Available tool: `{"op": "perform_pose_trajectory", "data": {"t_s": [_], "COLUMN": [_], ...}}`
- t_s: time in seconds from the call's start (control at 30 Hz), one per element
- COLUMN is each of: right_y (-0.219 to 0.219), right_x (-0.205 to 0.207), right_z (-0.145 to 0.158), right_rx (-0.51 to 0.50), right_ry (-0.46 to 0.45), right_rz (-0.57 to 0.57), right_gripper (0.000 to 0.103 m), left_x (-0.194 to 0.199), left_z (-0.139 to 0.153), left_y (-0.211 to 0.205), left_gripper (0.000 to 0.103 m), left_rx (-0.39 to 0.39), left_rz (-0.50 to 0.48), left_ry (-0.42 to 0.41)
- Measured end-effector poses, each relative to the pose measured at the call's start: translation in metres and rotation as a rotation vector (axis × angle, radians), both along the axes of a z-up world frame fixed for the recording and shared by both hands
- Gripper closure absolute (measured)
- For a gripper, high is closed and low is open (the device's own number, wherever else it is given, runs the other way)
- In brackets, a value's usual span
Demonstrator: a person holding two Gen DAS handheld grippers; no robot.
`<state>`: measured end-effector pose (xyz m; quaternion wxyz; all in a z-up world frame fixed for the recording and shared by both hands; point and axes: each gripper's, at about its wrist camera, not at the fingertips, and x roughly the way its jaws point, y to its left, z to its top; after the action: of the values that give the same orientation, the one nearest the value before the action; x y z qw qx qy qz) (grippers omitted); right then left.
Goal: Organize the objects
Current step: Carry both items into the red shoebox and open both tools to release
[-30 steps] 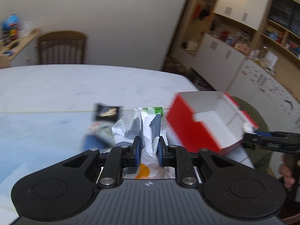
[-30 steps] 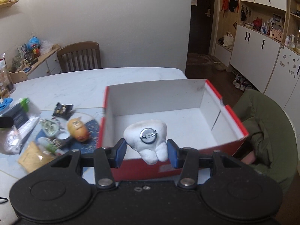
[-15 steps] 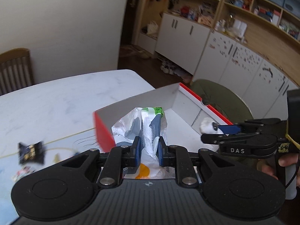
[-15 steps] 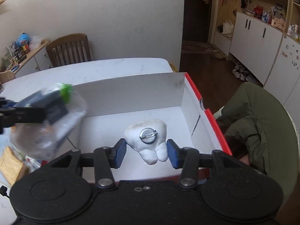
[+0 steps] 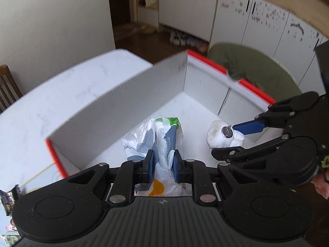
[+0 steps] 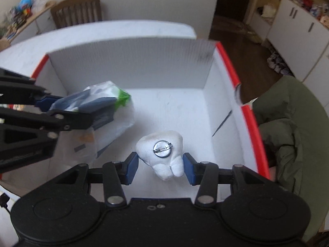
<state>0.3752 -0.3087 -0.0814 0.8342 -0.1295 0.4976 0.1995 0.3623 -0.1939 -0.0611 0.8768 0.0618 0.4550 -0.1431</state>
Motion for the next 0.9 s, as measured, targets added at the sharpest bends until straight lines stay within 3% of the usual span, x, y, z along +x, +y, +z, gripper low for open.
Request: {"op": "perform_pose_trajectory", "data": {"t_s": [0.37,0.43,0.47,0.5,0.53,0.9], "right_y": [0.005,0.004,0.004,0.003,0.003,-0.009], "right_x": [0.007,0.006,0.004,0.003,0.001,-0.007], "right_z": [-0.02,-0.019,-0.019,-0.018,-0.018,0.012], "right_rx": [-0.062,-0.057,-0.061,-0.06,-0.056,-0.003], "right_ry": [0.084,0.087,0.082,0.073,0.066,-0.009], "right_rz": [0.045,0.043,0.04,0.037,0.039,0.054], "right_gripper": [0.056,0.05,0.04,0.03,0.029,0.029], "left_x": [0.023,0.025,0.027,0.028,0.028,0.019], "left_z": [-0.033,-0.035,-0.037,-0.037,-0.038,-0.025], "left_y": [-0.007,-0.008,-0.009,-0.008,-0.007,0.004], "left_gripper": [0.086,0.086,0.086,0.086,0.086,0.077], "left_rx": [0.035,0.048,0.053,0.056,0.052,-0.012], "left_rz": [0.002,0.002,0.004,0.008,0.013,0.03], "left_ry": [0.164,0.177,0.185,0.189,0.193,0.135]}}
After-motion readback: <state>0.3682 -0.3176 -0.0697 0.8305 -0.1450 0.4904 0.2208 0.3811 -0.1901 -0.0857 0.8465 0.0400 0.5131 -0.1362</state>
